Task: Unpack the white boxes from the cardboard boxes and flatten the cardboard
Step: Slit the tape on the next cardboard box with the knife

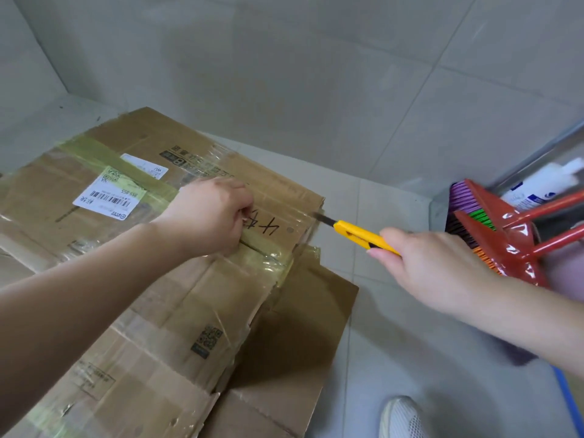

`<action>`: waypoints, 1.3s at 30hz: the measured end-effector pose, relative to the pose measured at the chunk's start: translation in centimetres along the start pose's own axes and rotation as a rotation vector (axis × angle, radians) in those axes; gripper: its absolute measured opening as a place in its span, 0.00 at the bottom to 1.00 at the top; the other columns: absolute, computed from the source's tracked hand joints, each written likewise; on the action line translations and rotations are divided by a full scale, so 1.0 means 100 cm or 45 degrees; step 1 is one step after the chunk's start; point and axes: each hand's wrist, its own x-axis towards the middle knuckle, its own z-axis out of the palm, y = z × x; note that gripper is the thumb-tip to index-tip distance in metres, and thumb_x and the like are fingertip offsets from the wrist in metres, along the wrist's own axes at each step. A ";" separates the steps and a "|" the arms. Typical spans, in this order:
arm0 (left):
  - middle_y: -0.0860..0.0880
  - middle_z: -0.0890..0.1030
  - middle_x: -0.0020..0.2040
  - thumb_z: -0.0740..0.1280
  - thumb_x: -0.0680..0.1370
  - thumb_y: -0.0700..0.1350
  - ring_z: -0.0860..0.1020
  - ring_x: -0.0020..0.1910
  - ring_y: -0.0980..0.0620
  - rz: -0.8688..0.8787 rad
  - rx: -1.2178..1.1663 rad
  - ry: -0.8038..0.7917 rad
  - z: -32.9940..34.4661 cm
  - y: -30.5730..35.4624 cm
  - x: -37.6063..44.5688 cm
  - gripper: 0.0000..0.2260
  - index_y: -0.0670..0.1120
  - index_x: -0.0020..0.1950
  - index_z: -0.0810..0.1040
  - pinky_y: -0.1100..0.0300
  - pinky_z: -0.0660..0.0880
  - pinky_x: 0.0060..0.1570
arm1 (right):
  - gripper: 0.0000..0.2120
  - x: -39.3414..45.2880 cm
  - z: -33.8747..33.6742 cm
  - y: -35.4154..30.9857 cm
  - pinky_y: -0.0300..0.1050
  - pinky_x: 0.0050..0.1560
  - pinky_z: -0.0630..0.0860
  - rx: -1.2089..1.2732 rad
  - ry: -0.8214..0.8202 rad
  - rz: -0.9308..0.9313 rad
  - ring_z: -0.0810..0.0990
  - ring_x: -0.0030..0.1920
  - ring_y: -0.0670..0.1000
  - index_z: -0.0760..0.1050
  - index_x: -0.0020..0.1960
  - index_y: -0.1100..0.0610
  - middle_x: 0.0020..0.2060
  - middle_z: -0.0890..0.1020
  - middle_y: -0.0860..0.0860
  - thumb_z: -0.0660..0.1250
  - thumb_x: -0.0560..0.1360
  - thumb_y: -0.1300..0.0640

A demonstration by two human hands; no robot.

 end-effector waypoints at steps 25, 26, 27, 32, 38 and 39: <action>0.57 0.72 0.36 0.60 0.71 0.38 0.71 0.39 0.54 -0.404 0.046 -0.369 0.067 0.050 0.158 0.09 0.51 0.38 0.74 0.66 0.63 0.30 | 0.28 0.243 0.197 0.145 0.48 0.39 0.76 1.099 -0.081 0.786 0.81 0.39 0.61 0.71 0.35 0.60 0.37 0.82 0.61 0.51 0.79 0.38; 0.58 0.71 0.36 0.60 0.71 0.38 0.71 0.39 0.54 -0.414 0.052 -0.393 0.071 0.052 0.164 0.09 0.51 0.38 0.75 0.65 0.64 0.31 | 0.26 0.245 0.210 0.154 0.48 0.41 0.74 1.062 -0.081 0.834 0.80 0.43 0.61 0.71 0.37 0.60 0.41 0.81 0.62 0.52 0.79 0.39; 0.58 0.71 0.36 0.60 0.72 0.38 0.71 0.39 0.54 -0.428 0.052 -0.420 0.076 0.055 0.170 0.09 0.51 0.39 0.75 0.63 0.66 0.33 | 0.25 0.246 0.222 0.161 0.46 0.42 0.71 1.047 -0.082 0.871 0.79 0.46 0.62 0.71 0.38 0.60 0.44 0.81 0.62 0.52 0.80 0.41; 0.55 0.73 0.37 0.59 0.71 0.39 0.74 0.41 0.51 -0.436 0.040 -0.517 0.095 0.068 0.190 0.07 0.50 0.40 0.75 0.60 0.68 0.35 | 0.24 0.249 0.255 0.173 0.46 0.43 0.68 0.988 -0.132 0.933 0.79 0.50 0.62 0.76 0.47 0.64 0.49 0.81 0.62 0.53 0.81 0.44; 0.54 0.75 0.40 0.59 0.71 0.39 0.74 0.41 0.51 -0.456 0.003 -0.576 0.107 0.074 0.198 0.08 0.49 0.40 0.75 0.60 0.71 0.37 | 0.18 0.251 0.257 0.176 0.47 0.41 0.68 1.048 -0.053 0.956 0.78 0.48 0.62 0.70 0.46 0.62 0.47 0.79 0.63 0.53 0.81 0.47; 0.55 0.75 0.39 0.59 0.71 0.38 0.74 0.40 0.52 -0.467 -0.003 -0.583 0.106 0.075 0.198 0.08 0.49 0.40 0.75 0.60 0.70 0.36 | 0.17 0.251 0.256 0.174 0.46 0.38 0.68 1.122 -0.041 0.952 0.79 0.45 0.62 0.67 0.45 0.61 0.45 0.79 0.63 0.53 0.82 0.48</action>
